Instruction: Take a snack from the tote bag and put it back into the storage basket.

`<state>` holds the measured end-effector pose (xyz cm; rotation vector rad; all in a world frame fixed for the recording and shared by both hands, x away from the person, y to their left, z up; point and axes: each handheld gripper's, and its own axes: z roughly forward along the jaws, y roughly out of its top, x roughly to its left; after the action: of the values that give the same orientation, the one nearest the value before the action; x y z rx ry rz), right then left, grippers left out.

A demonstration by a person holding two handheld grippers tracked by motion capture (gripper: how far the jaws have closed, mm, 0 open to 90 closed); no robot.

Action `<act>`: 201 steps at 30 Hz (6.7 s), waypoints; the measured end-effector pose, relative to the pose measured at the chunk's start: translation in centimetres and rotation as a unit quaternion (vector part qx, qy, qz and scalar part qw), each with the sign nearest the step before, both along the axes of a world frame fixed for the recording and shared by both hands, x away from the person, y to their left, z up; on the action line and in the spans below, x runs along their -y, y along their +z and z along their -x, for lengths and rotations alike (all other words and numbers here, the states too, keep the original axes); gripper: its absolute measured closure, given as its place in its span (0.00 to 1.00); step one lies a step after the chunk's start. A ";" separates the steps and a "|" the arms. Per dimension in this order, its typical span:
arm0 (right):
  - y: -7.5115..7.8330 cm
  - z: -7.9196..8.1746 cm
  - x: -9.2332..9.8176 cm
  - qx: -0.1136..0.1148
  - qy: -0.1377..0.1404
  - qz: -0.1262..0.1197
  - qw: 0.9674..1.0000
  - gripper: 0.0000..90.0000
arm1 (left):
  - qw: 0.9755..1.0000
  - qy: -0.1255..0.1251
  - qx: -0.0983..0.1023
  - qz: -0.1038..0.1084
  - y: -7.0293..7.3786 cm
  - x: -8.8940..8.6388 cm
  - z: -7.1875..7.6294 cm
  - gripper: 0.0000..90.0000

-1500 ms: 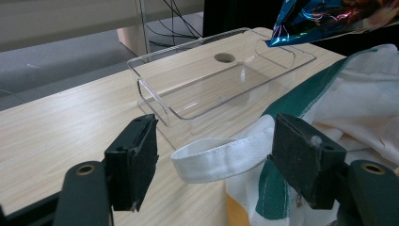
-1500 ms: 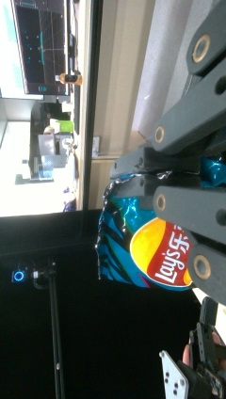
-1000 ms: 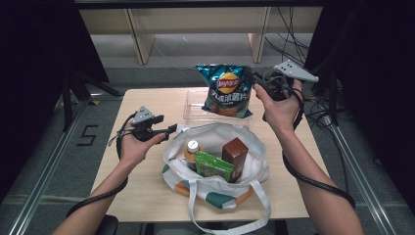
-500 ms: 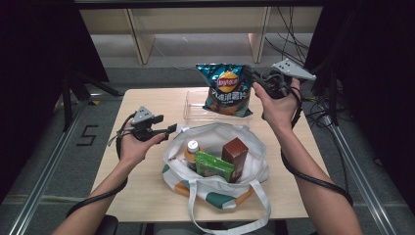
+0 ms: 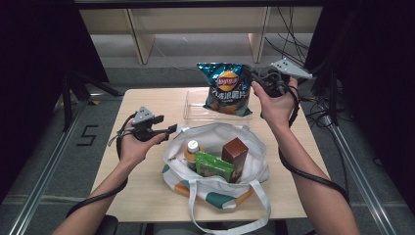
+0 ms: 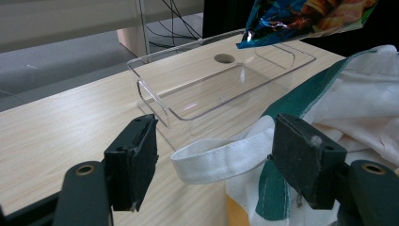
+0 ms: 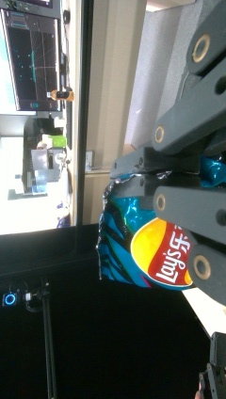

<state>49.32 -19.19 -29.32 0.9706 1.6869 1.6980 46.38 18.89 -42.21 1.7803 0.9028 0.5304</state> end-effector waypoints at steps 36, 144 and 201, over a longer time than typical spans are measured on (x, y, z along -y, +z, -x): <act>-0.7 -2.4 -0.3 -0.010 -0.015 -0.001 1.000 1.00 | 1.000 0.000 0.000 0.000 0.0 0.0 0.0 0.34; -3.8 -9.1 -2.1 -0.080 -0.063 -0.008 0.995 1.00 | 1.000 0.002 0.000 0.001 -0.1 -0.2 0.1 0.32; -7.4 -10.6 -2.6 -0.109 -0.086 0.002 0.990 0.99 | 1.000 0.001 0.000 0.002 -0.2 -0.1 0.1 0.32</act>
<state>59.90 -16.58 -36.73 1.3013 1.6846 1.5210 46.25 18.98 -42.43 1.7769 0.9050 0.5290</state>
